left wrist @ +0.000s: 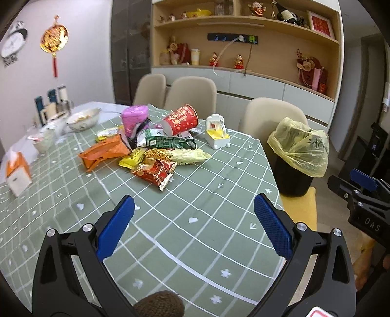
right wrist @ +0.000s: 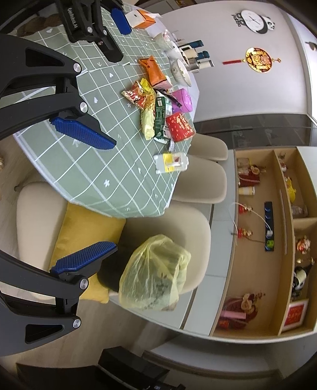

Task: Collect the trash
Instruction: 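Grasp the yellow-white snack bag with the left gripper while the right gripper approaches the orange bag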

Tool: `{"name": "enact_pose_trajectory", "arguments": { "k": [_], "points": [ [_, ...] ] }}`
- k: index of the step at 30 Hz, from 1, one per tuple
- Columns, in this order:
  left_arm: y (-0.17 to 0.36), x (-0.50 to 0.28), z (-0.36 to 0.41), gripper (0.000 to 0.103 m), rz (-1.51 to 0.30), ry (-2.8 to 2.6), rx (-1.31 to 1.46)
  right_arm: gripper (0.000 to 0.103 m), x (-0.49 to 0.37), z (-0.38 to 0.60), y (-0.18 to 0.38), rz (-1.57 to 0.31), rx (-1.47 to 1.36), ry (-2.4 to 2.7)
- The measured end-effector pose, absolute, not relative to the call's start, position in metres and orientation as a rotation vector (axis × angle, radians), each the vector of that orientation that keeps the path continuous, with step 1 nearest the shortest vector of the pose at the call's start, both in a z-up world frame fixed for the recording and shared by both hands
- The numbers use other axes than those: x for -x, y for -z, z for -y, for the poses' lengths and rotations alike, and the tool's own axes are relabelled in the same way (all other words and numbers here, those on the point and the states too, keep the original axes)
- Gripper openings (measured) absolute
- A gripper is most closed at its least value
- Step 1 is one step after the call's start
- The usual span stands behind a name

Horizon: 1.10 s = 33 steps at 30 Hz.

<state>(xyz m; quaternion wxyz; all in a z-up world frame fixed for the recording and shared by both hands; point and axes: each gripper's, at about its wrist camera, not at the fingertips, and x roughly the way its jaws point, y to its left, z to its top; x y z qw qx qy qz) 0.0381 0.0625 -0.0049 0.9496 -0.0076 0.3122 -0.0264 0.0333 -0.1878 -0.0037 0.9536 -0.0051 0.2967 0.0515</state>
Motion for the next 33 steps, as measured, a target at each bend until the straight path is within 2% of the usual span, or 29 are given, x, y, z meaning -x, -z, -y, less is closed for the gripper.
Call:
{"name": "enact_pose_trajectory", "arguments": {
  "k": [10, 18, 21, 29, 31, 33],
  "points": [
    [0.022, -0.141, -0.194, 0.094, -0.675, -0.031, 0.02, 0.074, -0.116, 0.131, 0.018, -0.672, 0.08, -0.222],
    [0.022, -0.263, -0.304, 0.094, -0.76, 0.057, -0.019, 0.074, -0.174, 0.091, 0.035, -0.734, 0.148, -0.265],
    [0.033, -0.316, -0.326, 0.085, -0.814, 0.096, -0.047, 0.074, -0.189, 0.079, 0.043, -0.764, 0.157, -0.273],
    [0.08, -0.406, -0.358, 0.081, -0.939, 0.145, -0.012, 0.074, -0.208, 0.058, 0.064, -0.836, 0.191, -0.298],
    [0.09, -0.416, -0.359, 0.075, -0.988, 0.173, 0.0, 0.074, -0.213, 0.051, 0.067, -0.848, 0.201, -0.308],
    [0.097, -0.416, -0.357, 0.062, -1.012, 0.184, -0.016, 0.074, -0.216, 0.045, 0.069, -0.857, 0.202, -0.315]
  ]
}}
